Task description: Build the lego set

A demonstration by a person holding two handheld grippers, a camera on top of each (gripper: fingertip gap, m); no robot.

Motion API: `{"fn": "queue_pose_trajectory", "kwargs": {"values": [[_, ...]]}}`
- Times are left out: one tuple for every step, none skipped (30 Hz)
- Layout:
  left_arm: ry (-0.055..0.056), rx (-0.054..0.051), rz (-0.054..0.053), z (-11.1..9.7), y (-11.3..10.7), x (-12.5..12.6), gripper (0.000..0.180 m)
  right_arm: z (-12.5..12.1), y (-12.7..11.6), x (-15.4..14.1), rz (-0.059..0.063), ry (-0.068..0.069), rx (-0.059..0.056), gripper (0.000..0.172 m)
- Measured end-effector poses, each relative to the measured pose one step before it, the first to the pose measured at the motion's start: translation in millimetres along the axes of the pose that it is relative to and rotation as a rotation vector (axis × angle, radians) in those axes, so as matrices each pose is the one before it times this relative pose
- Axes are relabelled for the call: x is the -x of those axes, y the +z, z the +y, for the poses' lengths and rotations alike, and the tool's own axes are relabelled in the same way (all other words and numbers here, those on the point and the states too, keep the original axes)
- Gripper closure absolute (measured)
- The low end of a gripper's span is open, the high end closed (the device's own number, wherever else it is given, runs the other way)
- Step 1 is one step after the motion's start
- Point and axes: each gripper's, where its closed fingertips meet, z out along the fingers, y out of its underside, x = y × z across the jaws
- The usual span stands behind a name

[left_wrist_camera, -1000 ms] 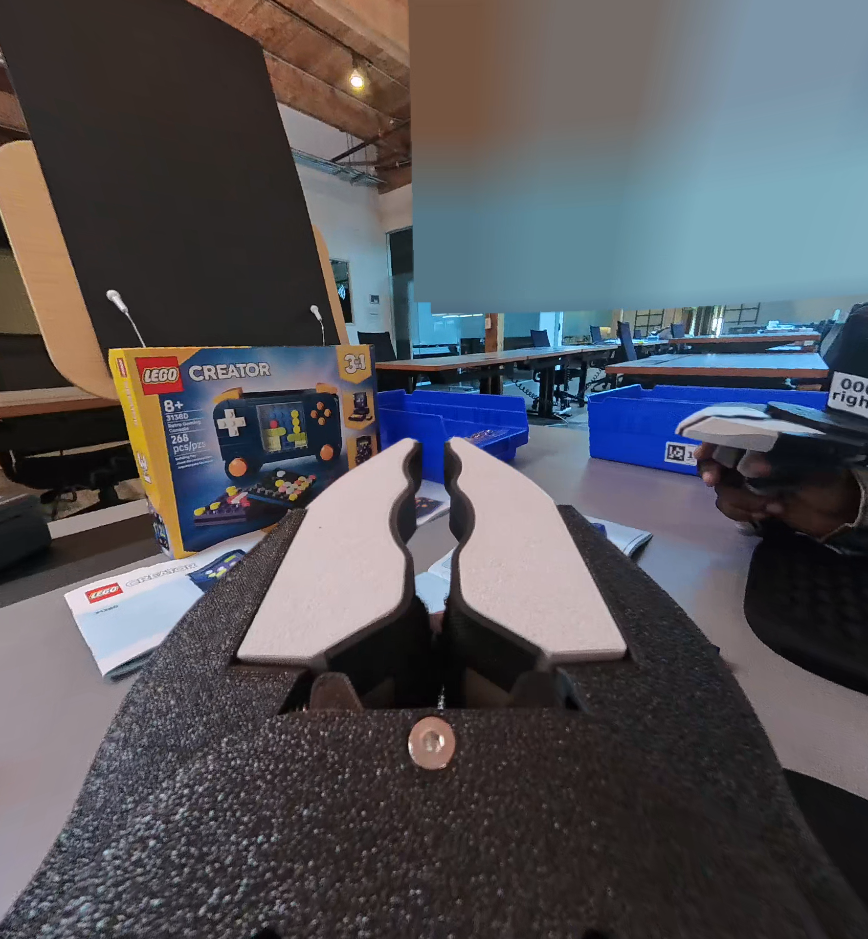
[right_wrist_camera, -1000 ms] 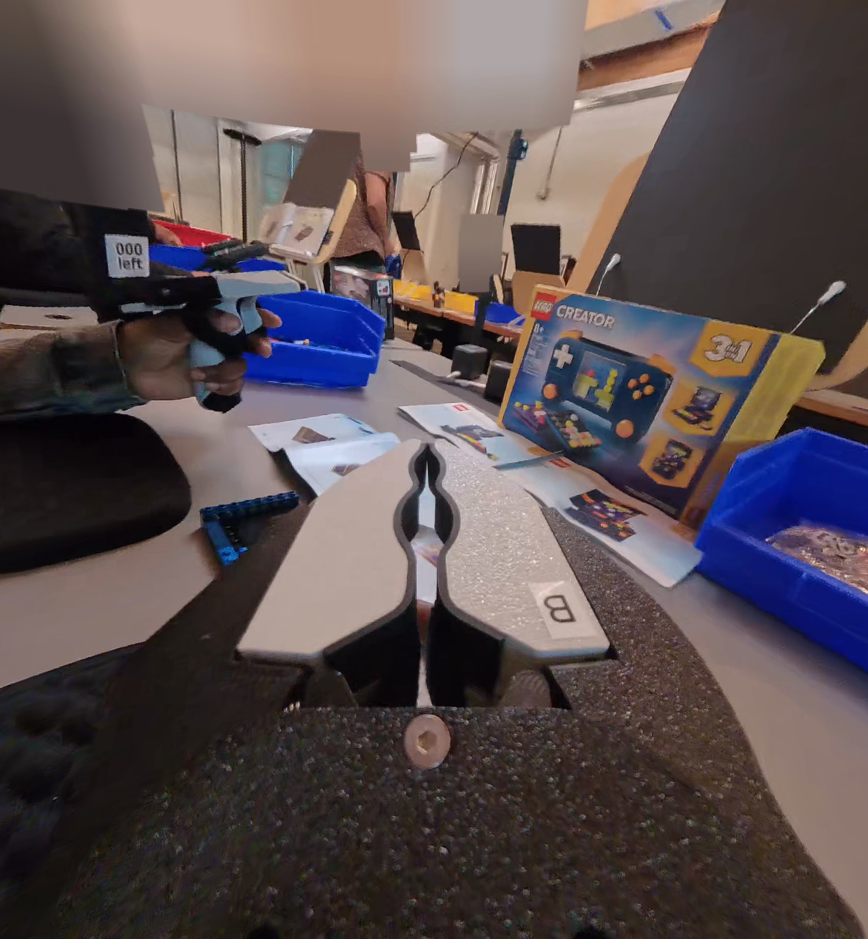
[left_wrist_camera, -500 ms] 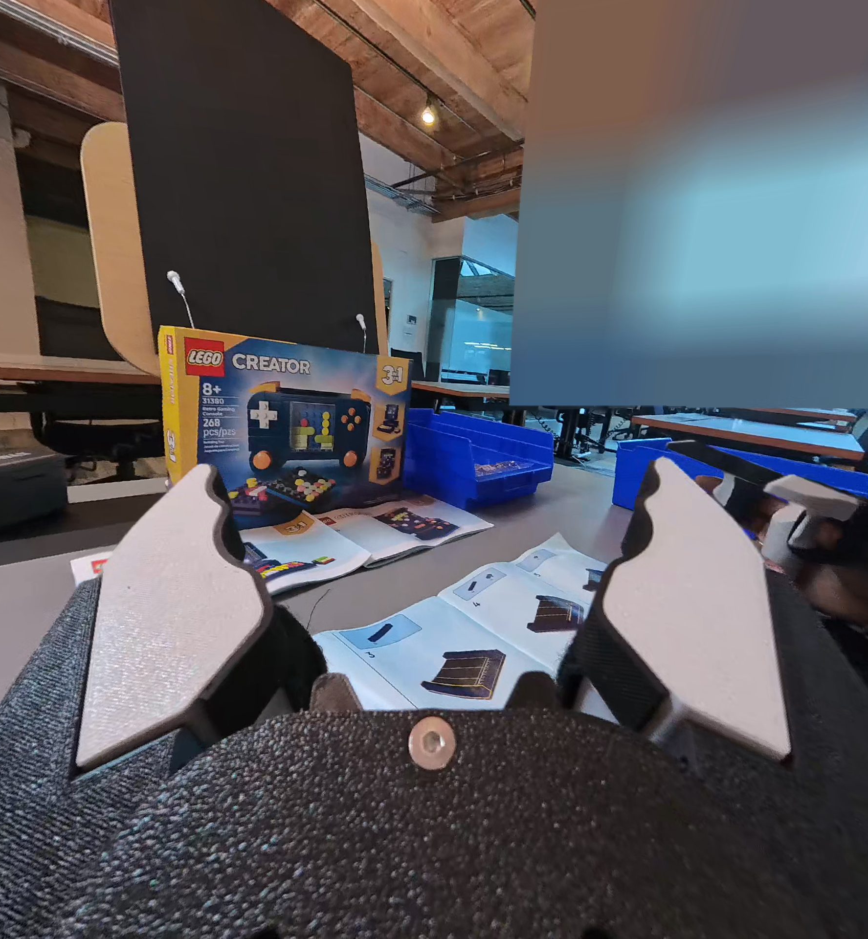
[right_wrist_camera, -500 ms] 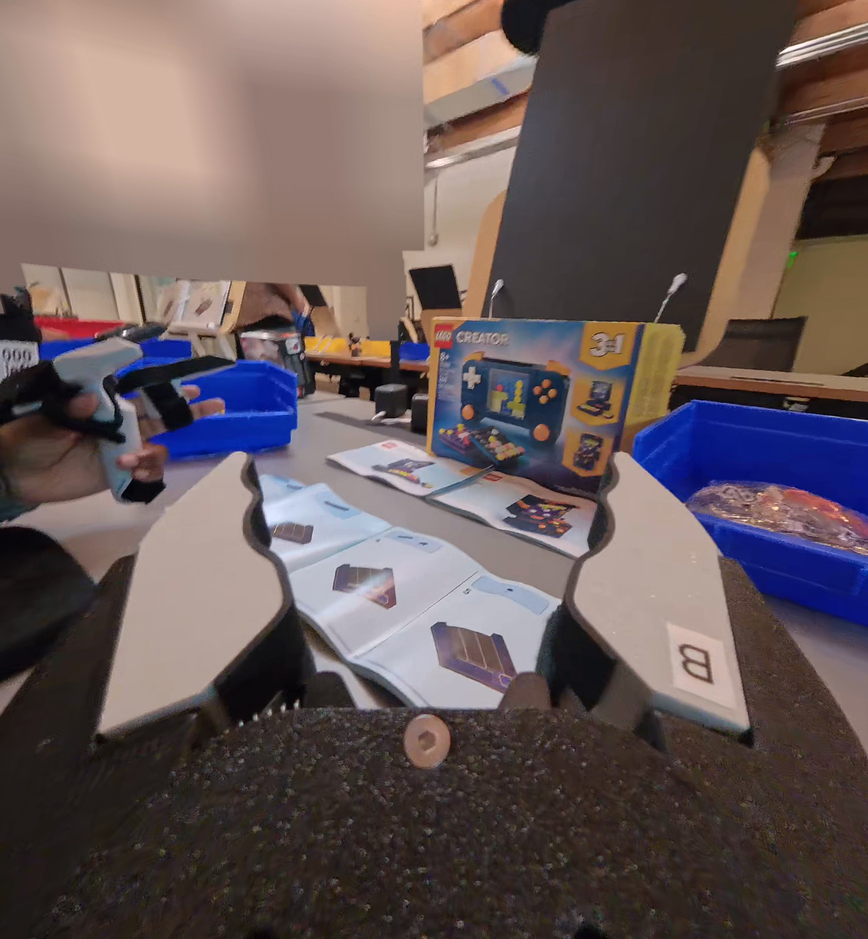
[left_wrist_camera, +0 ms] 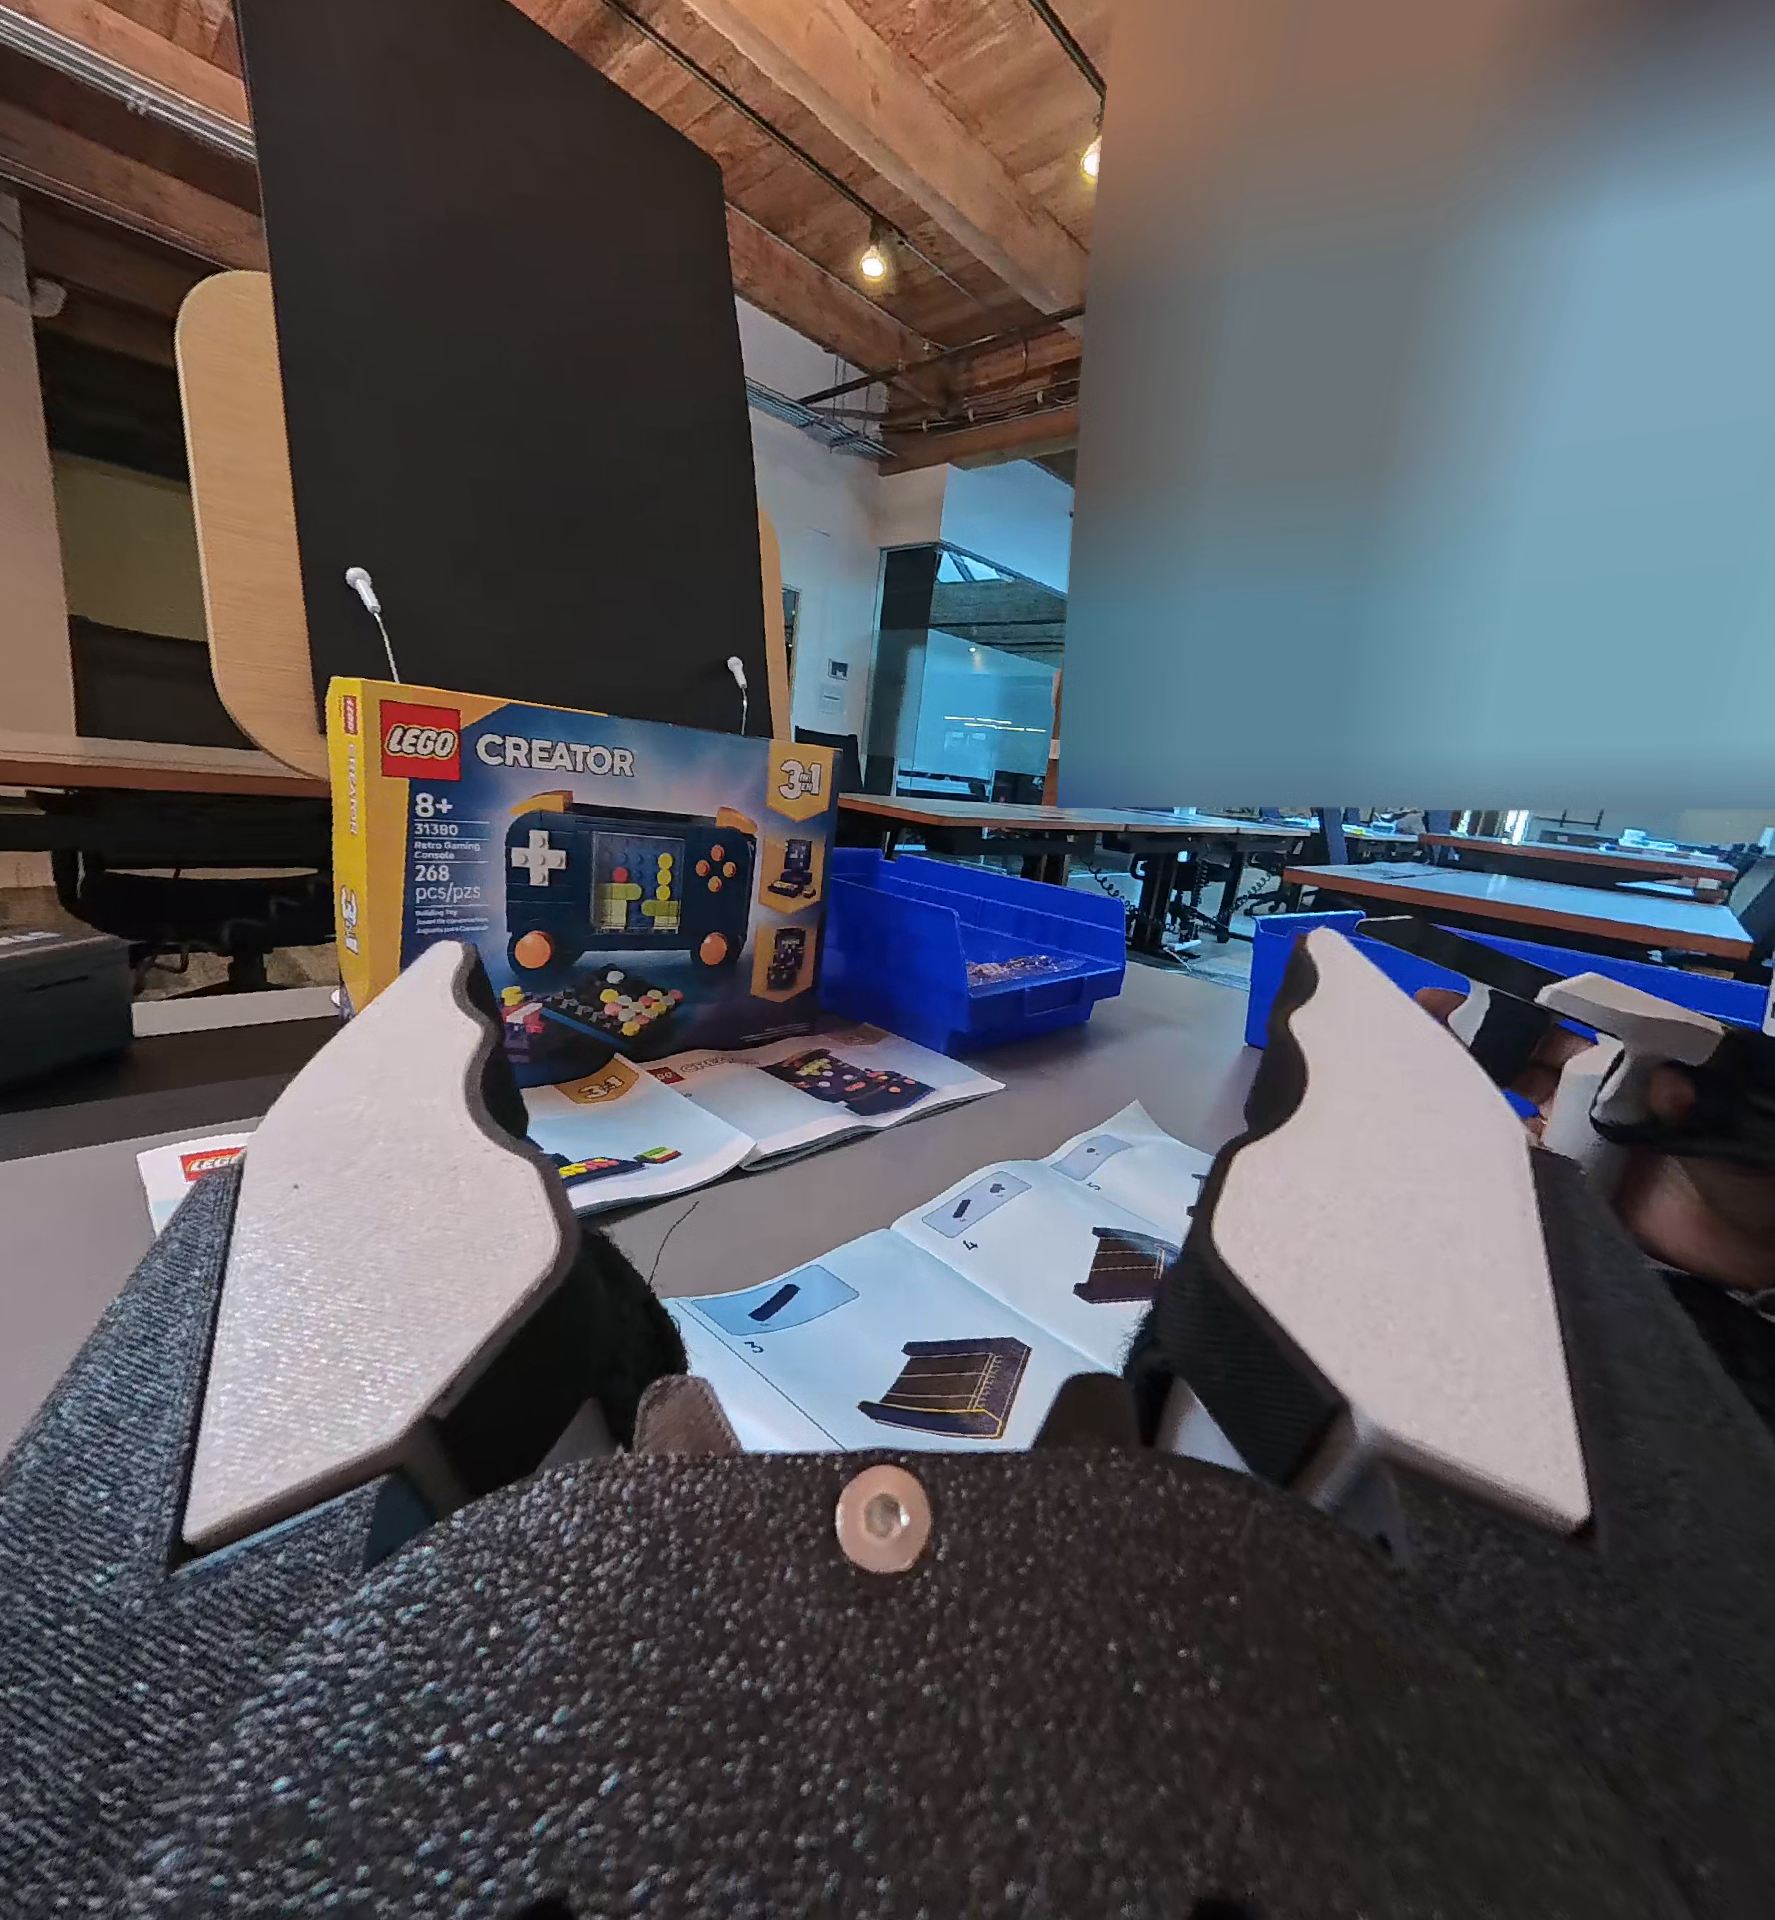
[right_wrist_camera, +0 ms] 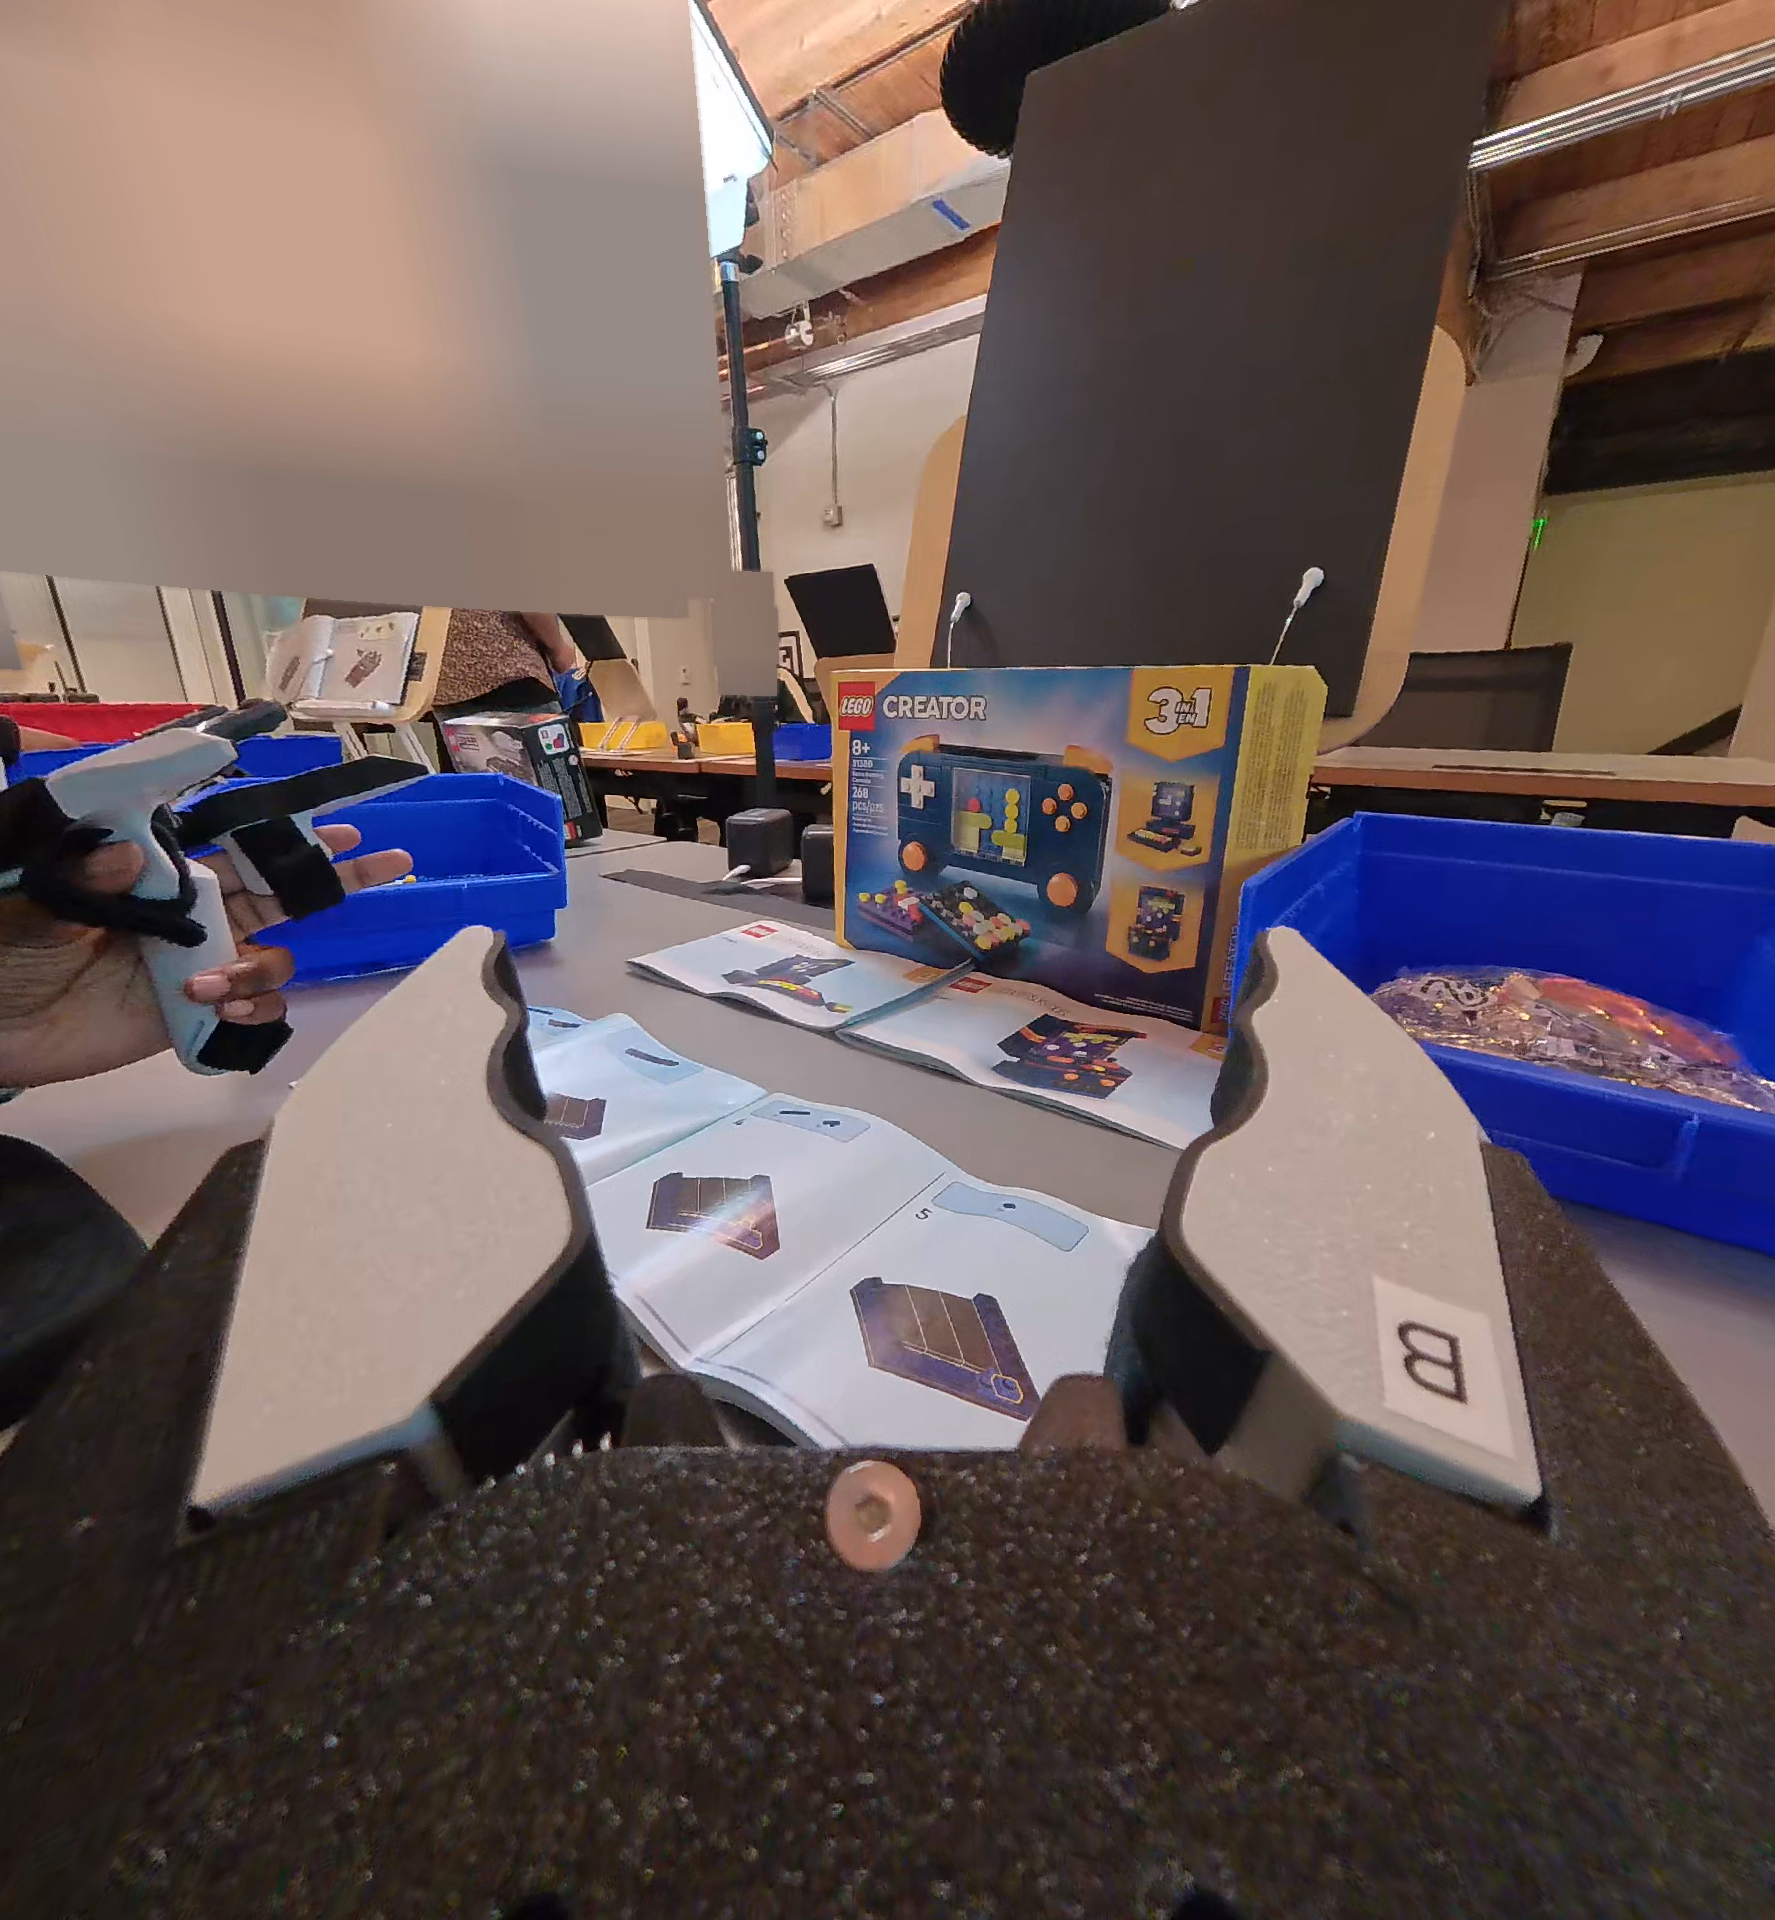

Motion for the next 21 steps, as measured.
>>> {"fn": "queue_pose_trajectory", "kwargs": {"values": [[0.0005,-0.0001,-0.0054,0.16,-0.05,0.96,0.045,0.13,0.05,0.20,-0.0014,0.0015,0.0008,0.044],[-0.0013,0.0006,-0.0039,-0.22,-0.13,0.80,0.044,0.21,0.09,0.59,-0.0033,0.0006,0.0012,0.045],[0.0003,0.0003,-0.0018,-0.91,-0.20,0.48,0.045,0.52,0.37,0.65,-0.0036,0.0003,0.0028,0.046],[0.0064,0.0016,-0.0067,-2.00,-0.59,1.35,0.045,0.67,0.34,0.59,-0.0019,-0.0017,0.0045,0.046],[0.0159,0.0082,-0.0161,-2.55,-1.13,3.14,0.047,0.84,0.33,0.40,-0.0006,-0.0048,0.0057,0.046],[0.0267,0.0197,-0.0251,-3.04,-2.10,5.12,0.050,0.97,0.46,0.70,-0.0020,-0.0062,0.0064,0.046],[0.0430,0.0367,-0.0336,-3.10,-4.00,7.54,0.058,0.99,0.43,0.89,-0.0024,-0.0058,0.0067,0.046],[0.0635,0.0577,-0.0477,-1.71,-5.98,11.55,0.069,0.96,0.44,0.79,-0.0017,-0.0057,0.0065,0.046],[0.0772,0.0801,-0.0573,1.09,-7.77,15.70,0.082,0.88,0.49,0.68,-0.0011,-0.0063,0.0060,0.046],[0.0673,0.0947,-0.0703,4.79,-8.53,19.92,0.097,0.58,0.38,0.84,-0.0014,-0.0070,0.0049,0.046],[0.0464,0.0994,-0.0678,8.58,-7.24,21.14,0.108,0.60,0.39,0.92,-0.0024,-0.0077,0.0044,0.047],[0.0366,0.1126,-0.0406,13.28,-4.15,18.52,0.115,0.74,0.52,1.06,-0.0031,-0.0074,0.0053,0.047],[0.0354,0.1317,-0.0088,18.56,-0.62,14.13,0.122,0.84,0.59,1.18,-0.0043,-0.0065,0.0059,0.048],[0.0273,0.1356,0.0085,20.76,3.11,10.67,0.128,0.85,0.48,1.61,-0.0060,-0.0063,0.0056,0.049],[0.0049,0.1308,-0.0008,20.33,6.28,9.44,0.132,0.70,0.52,1.69,-0.0063,-0.0069,0.0054,0.049],[-0.0054,0.1330,-0.0031,18.18,8.28,6.73,0.135,0.73,0.59,1.70,-0.0056,-0.0083,0.0057,0.050],[0.0128,0.1057,0.0047,12.24,8.59,2.08,0.140,0.77,0.66,1.83,-0.0066,-0.0098,0.0061,0.050],[0.0358,0.0690,-0.0195,5.57,5.79,1.80,0.145,0.81,0.55,2.20,-0.0082,-0.0101,0.0061,0.051],[0.0568,0.0299,-0.0560,-0.60,2.50,4.59,0.147,0.72,0.67,2.24,-0.0084,-0.0098,0.0062,0.051],[0.0525,0.0547,-0.0766,2.40,1.84,8.35,0.148,0.87,0.57,2.00,-0.0077,-0.0093,0.0060,0.052],[0.0428,0.0846,-0.0551,7.36,3.44,6.71,0.149,0.79,0.53,1.67,-0.0061,-0.0080,0.0054,0.052]]}}
